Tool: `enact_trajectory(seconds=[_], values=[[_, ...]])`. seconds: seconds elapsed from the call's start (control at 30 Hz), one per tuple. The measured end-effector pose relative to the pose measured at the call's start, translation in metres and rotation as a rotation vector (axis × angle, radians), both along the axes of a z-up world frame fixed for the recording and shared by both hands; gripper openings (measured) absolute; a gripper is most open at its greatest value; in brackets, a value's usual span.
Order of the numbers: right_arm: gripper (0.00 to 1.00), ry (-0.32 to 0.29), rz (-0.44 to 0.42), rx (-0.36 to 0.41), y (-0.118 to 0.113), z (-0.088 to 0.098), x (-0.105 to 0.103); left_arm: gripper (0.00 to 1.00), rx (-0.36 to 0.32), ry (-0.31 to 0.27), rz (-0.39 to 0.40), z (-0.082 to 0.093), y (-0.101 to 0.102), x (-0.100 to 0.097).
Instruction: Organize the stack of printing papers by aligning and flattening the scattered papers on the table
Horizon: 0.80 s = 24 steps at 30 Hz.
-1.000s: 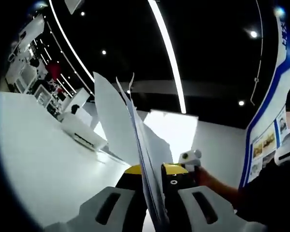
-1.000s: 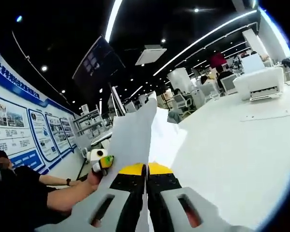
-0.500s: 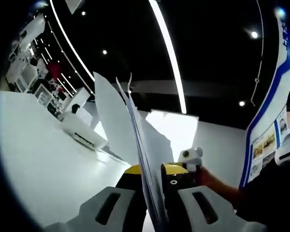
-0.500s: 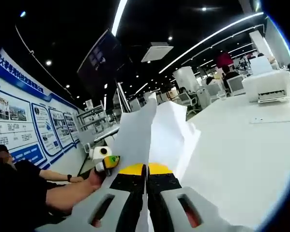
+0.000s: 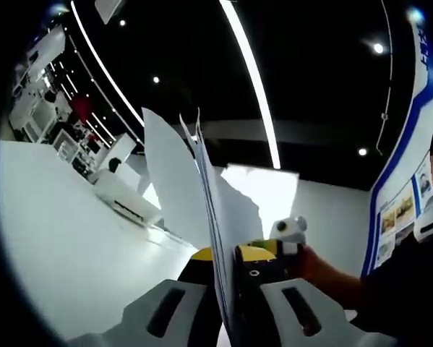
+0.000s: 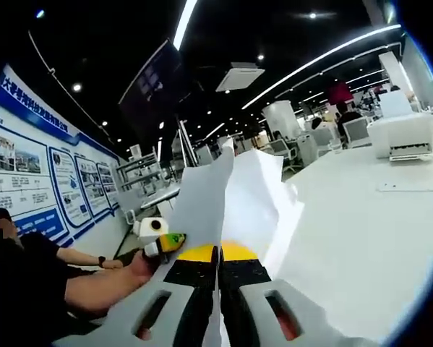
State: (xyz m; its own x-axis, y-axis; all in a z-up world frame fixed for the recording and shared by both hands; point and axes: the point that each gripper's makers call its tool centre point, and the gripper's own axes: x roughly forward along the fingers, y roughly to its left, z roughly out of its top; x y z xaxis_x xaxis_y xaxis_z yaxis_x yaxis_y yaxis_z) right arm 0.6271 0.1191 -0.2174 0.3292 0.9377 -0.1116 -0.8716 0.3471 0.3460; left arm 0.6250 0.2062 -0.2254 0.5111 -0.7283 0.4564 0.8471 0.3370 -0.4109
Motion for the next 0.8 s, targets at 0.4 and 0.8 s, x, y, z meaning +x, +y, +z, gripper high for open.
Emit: enact_trajectory(seconds=[0.4, 0.8], values=[[0.07, -0.107, 0.002, -0.029, -0.005, 0.005, -0.006, 0.06, 0.009, -0.046, -0.007, 0.005, 0.0, -0.007], [0.22, -0.257, -0.111, -0.051, -0.068, 0.051, 0.016, 0.05, 0.013, -0.029, -0.074, 0.008, -0.007, -0.018]])
